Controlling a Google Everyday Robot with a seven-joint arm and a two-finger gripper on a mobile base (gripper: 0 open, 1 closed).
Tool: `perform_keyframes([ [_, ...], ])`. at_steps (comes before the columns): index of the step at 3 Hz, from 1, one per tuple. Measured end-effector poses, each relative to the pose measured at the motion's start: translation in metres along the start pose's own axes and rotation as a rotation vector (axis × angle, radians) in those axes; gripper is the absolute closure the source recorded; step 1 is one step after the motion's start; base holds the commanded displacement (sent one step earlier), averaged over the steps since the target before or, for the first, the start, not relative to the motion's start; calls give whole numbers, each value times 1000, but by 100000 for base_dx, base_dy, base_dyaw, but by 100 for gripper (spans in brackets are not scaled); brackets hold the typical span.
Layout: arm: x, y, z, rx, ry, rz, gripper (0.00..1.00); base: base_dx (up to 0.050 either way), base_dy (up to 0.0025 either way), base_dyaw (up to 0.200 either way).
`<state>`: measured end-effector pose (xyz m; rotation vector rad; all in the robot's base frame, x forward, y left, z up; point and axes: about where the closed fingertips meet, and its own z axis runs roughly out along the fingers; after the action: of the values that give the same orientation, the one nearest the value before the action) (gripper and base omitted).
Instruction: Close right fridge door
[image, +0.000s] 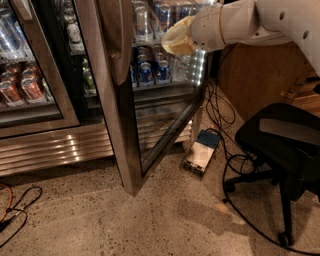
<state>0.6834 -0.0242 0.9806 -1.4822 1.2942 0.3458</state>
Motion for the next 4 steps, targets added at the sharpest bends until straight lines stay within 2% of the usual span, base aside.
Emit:
perform_keyframes([
  [4,9,-11,5,38,7,13,100,0,0,0],
])
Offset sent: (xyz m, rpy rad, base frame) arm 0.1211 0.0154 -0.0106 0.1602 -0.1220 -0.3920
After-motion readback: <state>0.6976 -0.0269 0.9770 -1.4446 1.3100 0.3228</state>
